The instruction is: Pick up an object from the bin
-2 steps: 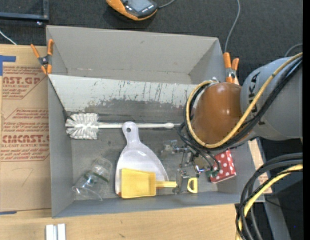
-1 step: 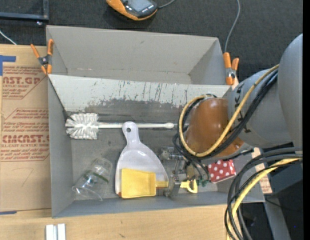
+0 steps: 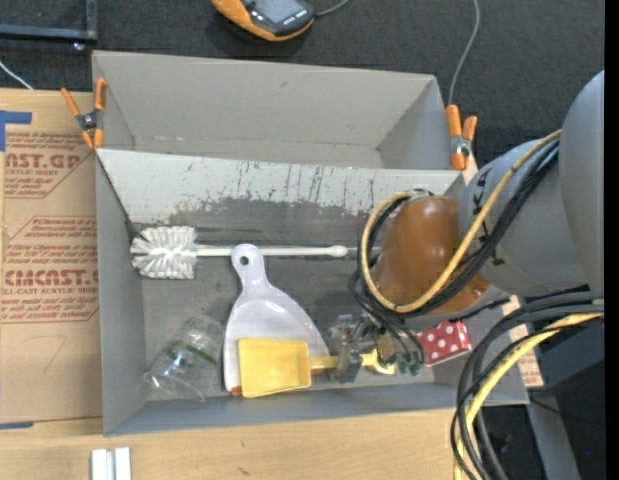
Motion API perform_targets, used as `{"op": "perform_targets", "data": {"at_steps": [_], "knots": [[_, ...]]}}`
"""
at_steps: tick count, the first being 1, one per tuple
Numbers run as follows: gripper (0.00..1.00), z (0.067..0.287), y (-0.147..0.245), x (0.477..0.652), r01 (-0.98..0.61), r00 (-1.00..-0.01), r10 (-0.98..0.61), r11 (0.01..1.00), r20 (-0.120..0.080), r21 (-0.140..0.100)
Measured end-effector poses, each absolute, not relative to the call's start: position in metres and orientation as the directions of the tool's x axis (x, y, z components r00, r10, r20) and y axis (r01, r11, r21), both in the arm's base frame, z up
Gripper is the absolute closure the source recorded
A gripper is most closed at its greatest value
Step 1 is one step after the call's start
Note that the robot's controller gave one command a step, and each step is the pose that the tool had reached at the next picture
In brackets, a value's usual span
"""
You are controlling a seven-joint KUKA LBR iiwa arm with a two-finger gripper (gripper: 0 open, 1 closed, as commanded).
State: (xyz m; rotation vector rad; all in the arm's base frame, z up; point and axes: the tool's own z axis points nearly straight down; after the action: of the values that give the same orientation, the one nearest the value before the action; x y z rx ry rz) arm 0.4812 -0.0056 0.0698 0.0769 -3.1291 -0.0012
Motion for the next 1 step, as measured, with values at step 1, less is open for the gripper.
{"op": "perform_targets", "data": {"at_steps": [1], "knots": [[1.0, 0.0698, -0.0055, 0.4812, -0.049, -0.999, -0.049, 0.999, 0.012, 0.001]]}}
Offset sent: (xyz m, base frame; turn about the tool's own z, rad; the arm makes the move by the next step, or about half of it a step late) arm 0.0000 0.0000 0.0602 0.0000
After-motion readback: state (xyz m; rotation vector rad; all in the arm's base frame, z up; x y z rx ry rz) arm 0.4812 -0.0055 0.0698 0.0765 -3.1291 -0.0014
